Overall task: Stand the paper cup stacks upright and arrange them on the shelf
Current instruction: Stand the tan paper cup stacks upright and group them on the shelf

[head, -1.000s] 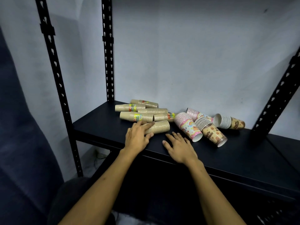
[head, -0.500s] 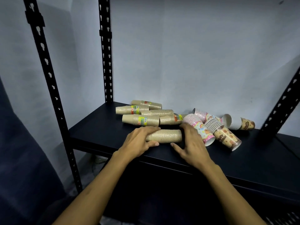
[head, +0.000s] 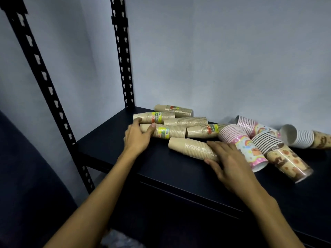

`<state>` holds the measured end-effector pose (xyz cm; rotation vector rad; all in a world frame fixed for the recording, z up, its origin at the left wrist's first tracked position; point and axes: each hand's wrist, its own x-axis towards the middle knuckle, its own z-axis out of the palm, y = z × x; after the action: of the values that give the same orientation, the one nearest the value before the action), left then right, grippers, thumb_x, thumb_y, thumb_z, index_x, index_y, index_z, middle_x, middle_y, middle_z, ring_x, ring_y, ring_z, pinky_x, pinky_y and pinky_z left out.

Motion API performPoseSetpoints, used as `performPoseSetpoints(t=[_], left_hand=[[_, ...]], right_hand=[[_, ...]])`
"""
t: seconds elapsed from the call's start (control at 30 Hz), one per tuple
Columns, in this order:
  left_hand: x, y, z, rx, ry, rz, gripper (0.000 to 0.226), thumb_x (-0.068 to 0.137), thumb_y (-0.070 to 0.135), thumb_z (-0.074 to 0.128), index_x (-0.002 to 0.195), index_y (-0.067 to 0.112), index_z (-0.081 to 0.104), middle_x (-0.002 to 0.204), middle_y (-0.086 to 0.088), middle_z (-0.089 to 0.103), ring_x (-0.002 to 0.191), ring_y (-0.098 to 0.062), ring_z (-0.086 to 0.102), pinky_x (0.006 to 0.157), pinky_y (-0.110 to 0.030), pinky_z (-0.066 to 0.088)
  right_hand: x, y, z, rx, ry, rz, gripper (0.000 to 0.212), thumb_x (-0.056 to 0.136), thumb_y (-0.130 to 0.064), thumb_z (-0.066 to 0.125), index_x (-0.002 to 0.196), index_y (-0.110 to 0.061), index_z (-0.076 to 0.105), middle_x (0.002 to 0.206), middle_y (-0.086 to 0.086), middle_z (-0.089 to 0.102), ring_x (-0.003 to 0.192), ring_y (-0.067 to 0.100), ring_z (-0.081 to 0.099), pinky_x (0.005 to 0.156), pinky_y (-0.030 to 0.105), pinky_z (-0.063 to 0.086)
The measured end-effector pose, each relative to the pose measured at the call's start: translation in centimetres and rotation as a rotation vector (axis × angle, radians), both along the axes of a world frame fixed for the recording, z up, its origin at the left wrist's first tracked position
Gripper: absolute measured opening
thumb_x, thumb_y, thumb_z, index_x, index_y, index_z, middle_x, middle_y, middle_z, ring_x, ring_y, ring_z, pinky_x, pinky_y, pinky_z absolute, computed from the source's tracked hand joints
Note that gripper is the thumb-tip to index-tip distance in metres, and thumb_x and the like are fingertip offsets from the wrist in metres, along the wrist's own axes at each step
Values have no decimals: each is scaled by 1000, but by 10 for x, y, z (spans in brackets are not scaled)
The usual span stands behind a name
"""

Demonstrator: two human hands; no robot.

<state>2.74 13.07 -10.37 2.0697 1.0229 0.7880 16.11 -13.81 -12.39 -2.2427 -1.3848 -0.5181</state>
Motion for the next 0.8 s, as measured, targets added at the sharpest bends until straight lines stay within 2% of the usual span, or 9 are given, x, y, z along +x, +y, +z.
performPoseSetpoints(t=[0.07,0.17,0.27,0.33,0.4,0.5,0.63,0.7,0.8], left_hand=[[6,3,-9,35,74,-3,61,94,64,51,137,22,52,129,-7,64,128,-32,45,109,-46,33],[3,4,-12,27,-58,7,56,88,62,64,129,25,59,122,-2,68,121,-27,56,107,-44,41],[-6,5,-10,-44,-247,-19,44,80,41,83,118,27,66,118,-1,70,104,-19,67,96,-41,54],[-14,5,-8,-75,-342,-75,39,78,27,86,112,26,67,116,-1,71,95,-15,71,91,-42,58],[-23,3,-2,-80,-409,-162,39,78,15,85,112,19,67,116,-3,70,89,-8,71,84,-32,60],[-37,2,16,-42,-484,-311,47,74,3,84,116,14,64,116,0,69,96,-4,68,83,-18,56],[-45,-5,47,-6,-483,-476,62,66,-1,85,121,12,58,112,-8,69,103,-10,69,89,-22,56],[-44,-7,63,12,-458,-536,64,63,6,86,120,10,59,114,-12,71,107,-17,70,92,-28,58],[-37,-13,81,2,-373,-643,61,61,13,86,117,16,62,116,-6,73,111,-22,70,95,-31,57]], right_hand=[[-2,3,0,-4,-8,-30,54,88,-31,72,136,-10,59,130,8,65,118,33,57,97,50,51],[-5,6,0,-11,-51,-53,55,88,-32,72,137,-10,58,130,9,64,116,35,59,95,50,51],[-7,5,0,-27,-66,-71,60,85,-37,74,136,-10,58,130,9,64,116,34,59,95,49,50],[-11,4,3,-40,-54,-82,61,83,-39,77,134,-9,58,128,8,65,113,33,60,94,48,50],[-14,2,4,-16,-12,-64,55,83,-33,78,129,-10,60,123,7,66,109,33,60,92,46,50],[-17,-3,5,61,114,15,49,85,-24,77,128,-11,58,127,4,58,114,26,55,101,39,45],[-26,-4,9,169,279,91,41,89,-21,74,126,-11,59,124,-2,53,110,6,49,99,1,26],[-26,-3,10,232,339,108,37,92,-23,70,125,-13,60,122,-3,57,112,6,52,98,3,29],[-23,-8,11,286,498,72,30,97,-29,63,125,-19,59,119,-9,64,110,5,58,96,18,43]])
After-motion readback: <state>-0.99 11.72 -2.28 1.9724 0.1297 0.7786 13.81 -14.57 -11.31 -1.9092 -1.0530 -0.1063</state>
